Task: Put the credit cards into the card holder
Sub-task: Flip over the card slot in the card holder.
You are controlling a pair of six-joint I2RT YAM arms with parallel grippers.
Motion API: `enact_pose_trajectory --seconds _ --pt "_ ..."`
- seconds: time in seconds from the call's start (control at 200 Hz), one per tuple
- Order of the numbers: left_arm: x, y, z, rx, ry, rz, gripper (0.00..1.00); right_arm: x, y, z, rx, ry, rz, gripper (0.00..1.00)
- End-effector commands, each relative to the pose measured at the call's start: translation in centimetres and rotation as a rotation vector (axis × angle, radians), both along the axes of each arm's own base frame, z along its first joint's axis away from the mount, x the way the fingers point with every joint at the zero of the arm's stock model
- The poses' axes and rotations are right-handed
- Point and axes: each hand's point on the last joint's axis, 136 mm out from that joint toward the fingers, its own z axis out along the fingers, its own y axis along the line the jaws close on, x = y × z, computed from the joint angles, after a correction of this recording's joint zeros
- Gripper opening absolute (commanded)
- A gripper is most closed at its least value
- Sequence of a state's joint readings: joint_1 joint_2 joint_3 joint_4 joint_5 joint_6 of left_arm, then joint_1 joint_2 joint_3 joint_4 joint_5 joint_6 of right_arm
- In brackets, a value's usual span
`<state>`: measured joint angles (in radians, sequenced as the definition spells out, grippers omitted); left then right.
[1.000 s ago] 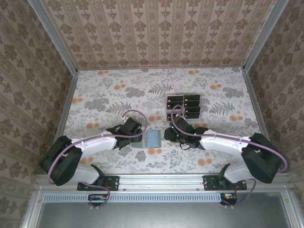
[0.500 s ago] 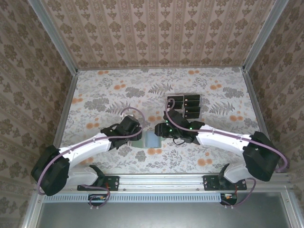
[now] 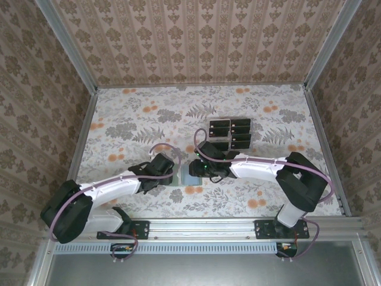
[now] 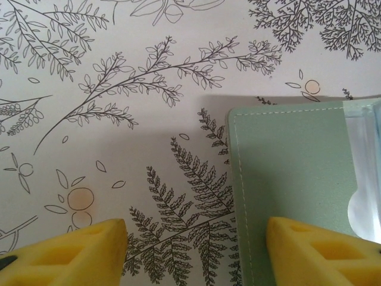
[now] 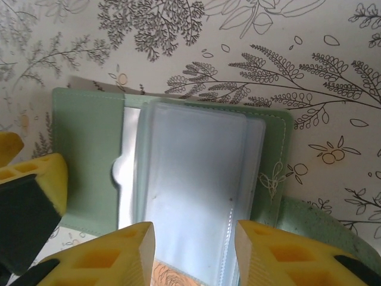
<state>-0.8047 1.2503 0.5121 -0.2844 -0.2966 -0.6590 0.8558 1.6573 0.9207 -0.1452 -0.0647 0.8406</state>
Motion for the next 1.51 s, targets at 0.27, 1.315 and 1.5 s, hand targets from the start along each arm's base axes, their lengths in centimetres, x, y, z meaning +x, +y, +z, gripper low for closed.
enact_pose_trajectory --seconds 0.27,1.315,1.5 --pt "-0.2 0.4 -1.1 0.014 0.001 0.017 0.64 0.1 1.1 -1.6 0.002 0.02 0.011 0.39" --pt "-0.4 0.5 -1.9 -0.005 0.005 0.033 0.61 0.8 5.5 -0.9 0.282 0.094 -0.019 0.44" --pt "-0.2 1.4 -0.7 -0.047 -0.031 0.088 0.62 1.1 6.1 -0.2 0.288 0.091 -0.011 0.44"
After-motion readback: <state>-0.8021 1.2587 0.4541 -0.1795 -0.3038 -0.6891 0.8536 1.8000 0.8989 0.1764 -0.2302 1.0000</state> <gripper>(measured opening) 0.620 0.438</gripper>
